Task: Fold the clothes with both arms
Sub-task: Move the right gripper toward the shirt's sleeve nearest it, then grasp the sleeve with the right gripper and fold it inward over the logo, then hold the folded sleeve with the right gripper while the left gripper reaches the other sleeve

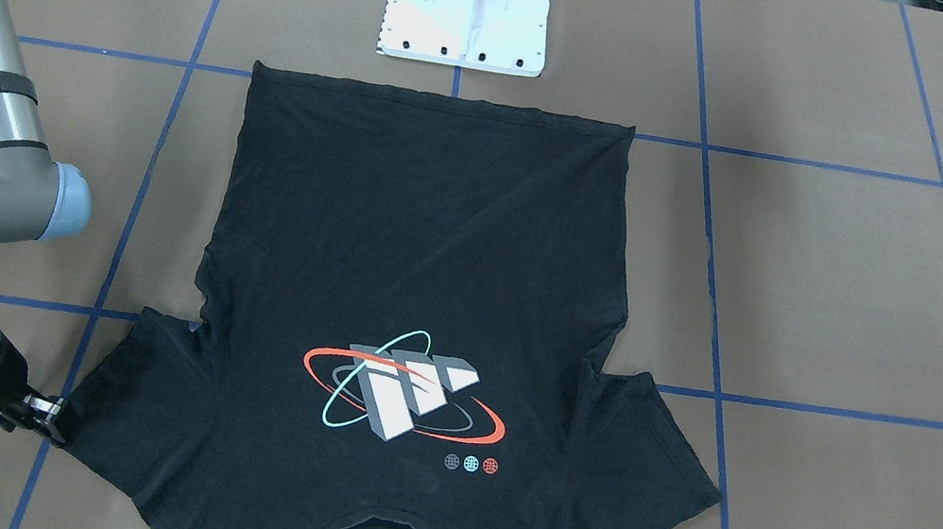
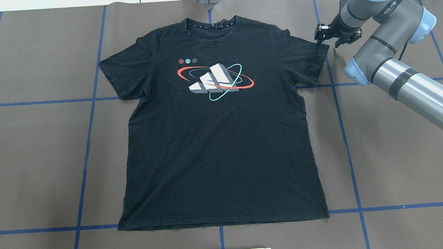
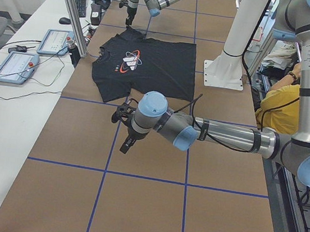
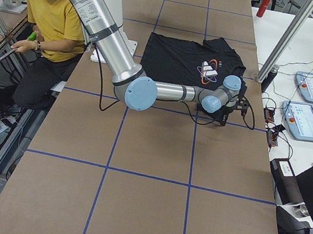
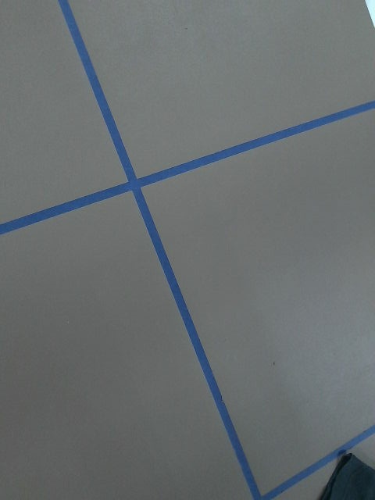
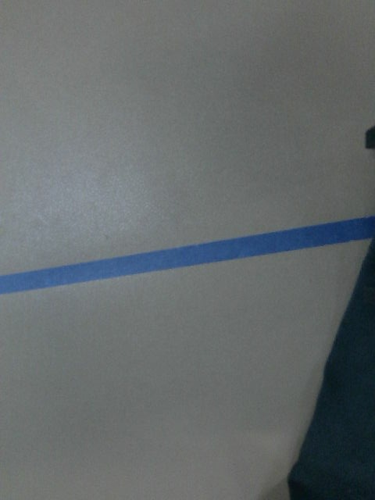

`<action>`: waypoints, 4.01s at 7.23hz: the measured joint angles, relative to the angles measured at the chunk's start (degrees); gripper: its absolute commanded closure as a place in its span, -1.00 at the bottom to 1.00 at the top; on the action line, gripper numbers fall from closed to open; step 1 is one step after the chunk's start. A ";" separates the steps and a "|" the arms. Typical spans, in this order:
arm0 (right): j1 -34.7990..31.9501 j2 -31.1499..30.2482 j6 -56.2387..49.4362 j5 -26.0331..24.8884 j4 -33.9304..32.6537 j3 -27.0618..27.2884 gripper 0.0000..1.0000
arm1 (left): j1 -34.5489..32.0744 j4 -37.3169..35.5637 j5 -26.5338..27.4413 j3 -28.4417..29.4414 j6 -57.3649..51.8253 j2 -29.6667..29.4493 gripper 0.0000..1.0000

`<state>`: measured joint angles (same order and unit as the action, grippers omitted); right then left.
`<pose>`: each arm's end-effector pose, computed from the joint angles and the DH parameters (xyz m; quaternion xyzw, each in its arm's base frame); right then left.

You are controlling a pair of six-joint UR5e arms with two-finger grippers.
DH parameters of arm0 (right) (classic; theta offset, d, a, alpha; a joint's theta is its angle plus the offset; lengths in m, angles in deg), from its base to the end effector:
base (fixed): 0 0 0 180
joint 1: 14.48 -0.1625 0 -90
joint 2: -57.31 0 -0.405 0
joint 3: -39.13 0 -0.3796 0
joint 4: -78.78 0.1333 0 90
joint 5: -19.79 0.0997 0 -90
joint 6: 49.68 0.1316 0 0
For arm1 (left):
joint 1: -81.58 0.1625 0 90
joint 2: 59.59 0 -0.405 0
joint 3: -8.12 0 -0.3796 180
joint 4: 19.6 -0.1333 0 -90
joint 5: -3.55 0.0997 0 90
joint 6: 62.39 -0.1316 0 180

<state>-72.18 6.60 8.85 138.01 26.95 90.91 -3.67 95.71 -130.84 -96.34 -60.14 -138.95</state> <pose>-0.3602 -0.7028 0.4956 0.0651 -0.3931 0.1276 0.9083 -0.0049 -0.4388 0.5689 0.2101 0.3792 0.1145 0.8939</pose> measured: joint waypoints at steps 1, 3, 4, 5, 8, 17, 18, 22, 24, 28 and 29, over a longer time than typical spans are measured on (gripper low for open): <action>0.03 0.00 0.00 0.00 0.04 0.09 1.00 | 0.00 0.00 0.00 0.03 0.00 0.00 -0.99; 0.04 -0.19 0.12 0.11 0.06 0.71 1.00 | 0.00 -0.04 0.00 0.01 0.01 0.00 -0.99; 0.03 -0.37 0.48 0.19 0.05 1.70 1.00 | 0.00 -0.04 0.00 0.01 0.02 0.00 -0.99; -0.03 -0.68 1.40 0.36 -0.04 3.67 1.00 | 0.00 -0.06 0.00 0.05 0.03 0.00 -0.99; 2.74 -3.23 9.73 0.59 -1.73 16.12 1.00 | 0.00 -0.09 0.04 0.35 0.03 0.00 -0.99; 13.87 12.85 22.53 -11.79 -13.09 9.70 -0.57 | 0.01 0.05 -0.03 -0.10 -0.14 -0.10 -0.99; 13.90 13.72 22.55 -11.89 -13.06 8.40 -1.00 | 0.11 0.26 -0.06 0.00 -0.18 -0.38 -0.99; 14.37 13.23 22.90 -10.41 -15.00 12.29 -1.00 | 7.34 0.56 -1.50 3.17 13.73 -11.91 -0.99; 14.36 7.24 22.94 -6.14 -18.71 22.74 -1.00 | 14.11 2.36 -1.52 10.75 22.84 -22.39 -0.97; 14.06 -10.85 22.86 -1.74 -19.70 44.27 -1.00 | 24.28 13.54 1.16 37.09 29.54 -41.93 -0.58; 13.91 -12.93 22.83 -1.58 -19.69 46.12 -1.00 | 25.10 17.08 1.59 43.11 29.65 -45.22 -0.56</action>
<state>-58.28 -6.33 31.68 136.43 7.26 137.03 21.43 112.79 -129.25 -53.23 -30.49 -184.18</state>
